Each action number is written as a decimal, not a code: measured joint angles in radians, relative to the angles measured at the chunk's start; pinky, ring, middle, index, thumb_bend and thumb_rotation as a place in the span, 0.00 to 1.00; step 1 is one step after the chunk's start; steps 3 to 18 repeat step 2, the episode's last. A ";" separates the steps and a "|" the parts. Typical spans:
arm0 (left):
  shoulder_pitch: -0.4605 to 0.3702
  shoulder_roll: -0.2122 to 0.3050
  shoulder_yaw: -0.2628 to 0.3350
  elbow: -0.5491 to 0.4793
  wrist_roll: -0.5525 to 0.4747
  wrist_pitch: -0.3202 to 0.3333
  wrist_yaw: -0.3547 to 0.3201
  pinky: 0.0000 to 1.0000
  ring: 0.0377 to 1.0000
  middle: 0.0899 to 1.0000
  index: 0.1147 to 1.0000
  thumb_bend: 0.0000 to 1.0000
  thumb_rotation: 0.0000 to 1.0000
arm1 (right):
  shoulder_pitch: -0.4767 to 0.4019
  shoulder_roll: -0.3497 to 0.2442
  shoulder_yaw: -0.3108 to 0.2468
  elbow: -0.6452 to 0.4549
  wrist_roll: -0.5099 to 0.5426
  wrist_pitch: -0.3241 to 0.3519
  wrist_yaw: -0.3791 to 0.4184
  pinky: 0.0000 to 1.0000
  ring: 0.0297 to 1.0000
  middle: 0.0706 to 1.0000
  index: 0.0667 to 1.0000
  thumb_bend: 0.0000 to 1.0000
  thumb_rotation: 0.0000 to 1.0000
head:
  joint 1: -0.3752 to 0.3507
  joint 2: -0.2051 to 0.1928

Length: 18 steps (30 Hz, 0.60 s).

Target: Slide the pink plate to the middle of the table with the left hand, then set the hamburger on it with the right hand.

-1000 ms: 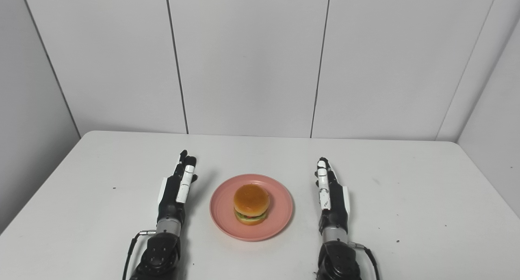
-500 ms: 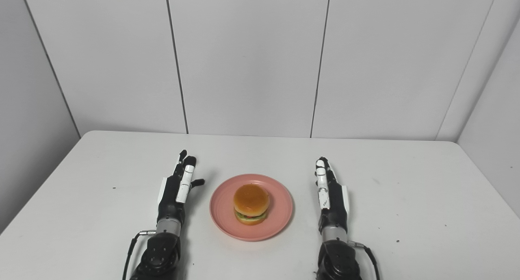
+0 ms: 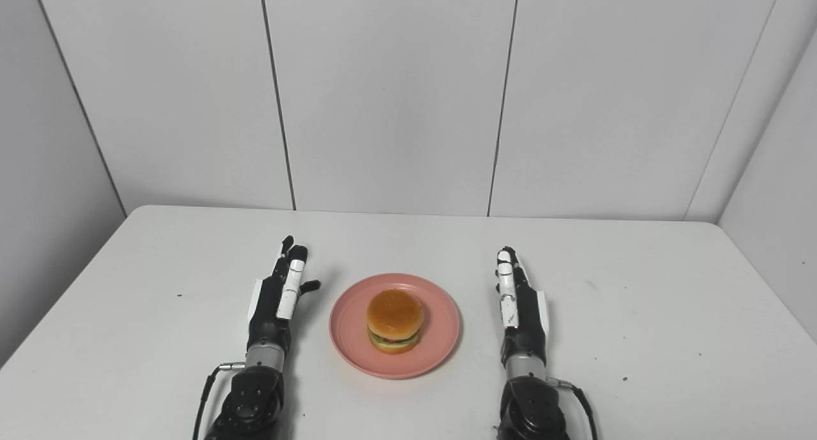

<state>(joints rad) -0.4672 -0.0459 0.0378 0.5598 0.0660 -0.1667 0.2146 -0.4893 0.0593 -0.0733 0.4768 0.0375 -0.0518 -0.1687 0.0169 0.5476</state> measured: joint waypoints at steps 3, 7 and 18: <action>0.000 0.000 0.000 0.000 0.000 0.000 0.000 0.64 0.98 0.98 0.96 0.81 0.94 | 0.000 0.000 0.000 0.000 0.000 0.000 0.000 0.95 0.92 0.94 0.91 0.78 0.99 | -0.002 0.000; 0.000 0.000 0.000 0.000 0.000 0.000 0.000 0.64 0.98 0.98 0.96 0.81 0.94 | 0.000 0.000 0.000 0.000 0.000 0.000 0.000 0.95 0.92 0.94 0.91 0.78 0.99 | -0.002 0.000; 0.000 0.000 0.000 0.000 0.000 0.000 0.000 0.64 0.98 0.98 0.96 0.81 0.94 | 0.000 0.000 0.000 0.000 0.000 0.000 0.000 0.95 0.92 0.94 0.91 0.78 0.99 | -0.002 0.000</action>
